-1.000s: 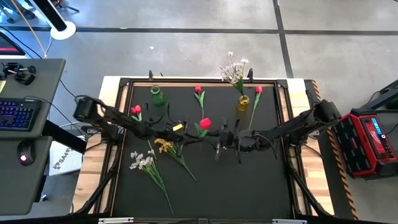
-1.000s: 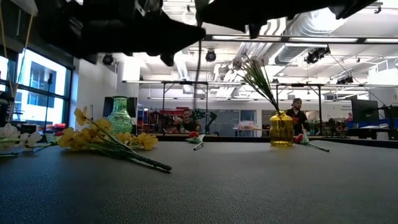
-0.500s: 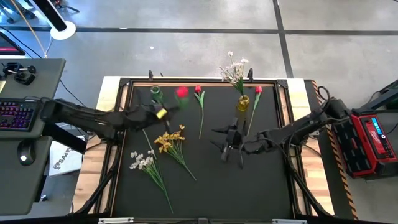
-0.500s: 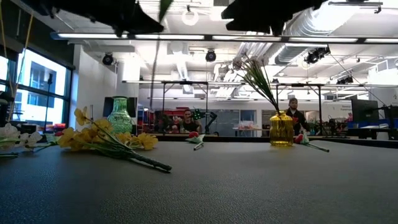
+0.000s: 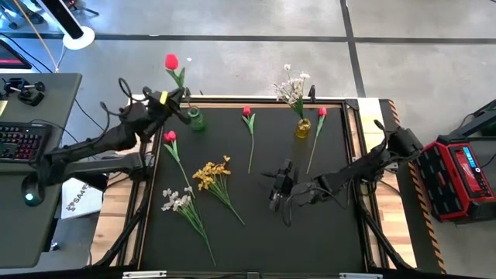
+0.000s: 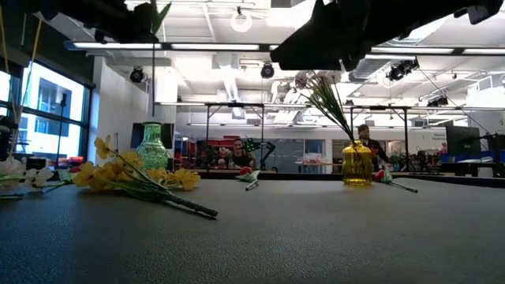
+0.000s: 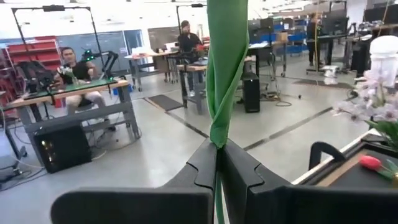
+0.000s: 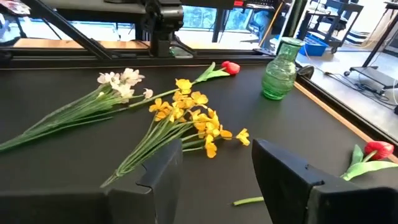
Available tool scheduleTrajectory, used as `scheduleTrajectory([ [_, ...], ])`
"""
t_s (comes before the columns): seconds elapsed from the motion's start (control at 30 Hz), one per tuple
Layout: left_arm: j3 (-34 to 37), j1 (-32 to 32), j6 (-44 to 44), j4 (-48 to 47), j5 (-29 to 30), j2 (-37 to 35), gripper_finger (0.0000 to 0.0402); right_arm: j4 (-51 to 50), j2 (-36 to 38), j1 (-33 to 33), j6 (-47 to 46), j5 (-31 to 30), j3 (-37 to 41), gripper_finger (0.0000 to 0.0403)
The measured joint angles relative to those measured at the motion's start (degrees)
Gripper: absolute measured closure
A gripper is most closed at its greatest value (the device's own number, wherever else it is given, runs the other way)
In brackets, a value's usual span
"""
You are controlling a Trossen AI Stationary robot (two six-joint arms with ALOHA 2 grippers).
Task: Sort flowers into vase by color
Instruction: Put the bottom right red tulip into the green flower vase, then put the yellow flowers into the yellow flower vase
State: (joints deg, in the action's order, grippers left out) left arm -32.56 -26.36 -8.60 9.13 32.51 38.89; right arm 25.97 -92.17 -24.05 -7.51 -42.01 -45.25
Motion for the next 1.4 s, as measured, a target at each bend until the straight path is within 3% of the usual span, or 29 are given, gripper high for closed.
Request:
scheduleTrajectory([
  [0.23,0.22,-6.98,2.34,-1.61,-3.68,3.33,0.0401,2.02,-0.01,0.00,0.89,0.03,0.00,0.0226],
  [0.53,6.34,-10.66,3.01,8.16,-3.69,5.93,0.0399,2.17,-0.01,0.00,1.05,0.19,0.00,0.0226],
  [0.67,6.38,-10.81,3.36,6.27,-3.69,5.88,0.0363,2.17,-0.01,0.00,0.99,0.38,0.00,0.0226],
  [0.83,6.37,-10.81,4.23,3.17,-1.09,5.77,0.0284,2.17,-0.01,0.00,1.03,0.41,0.00,0.0226],
  [1.07,2.92,-10.81,7.24,-8.59,2.53,5.42,0.0216,2.17,-0.01,0.00,1.05,0.43,0.00,0.0226],
  [1.4,-5.99,-8.61,11.72,-26.37,2.43,5.42,0.0208,2.19,-0.01,0.00,1.05,0.46,0.00,0.0226],
])
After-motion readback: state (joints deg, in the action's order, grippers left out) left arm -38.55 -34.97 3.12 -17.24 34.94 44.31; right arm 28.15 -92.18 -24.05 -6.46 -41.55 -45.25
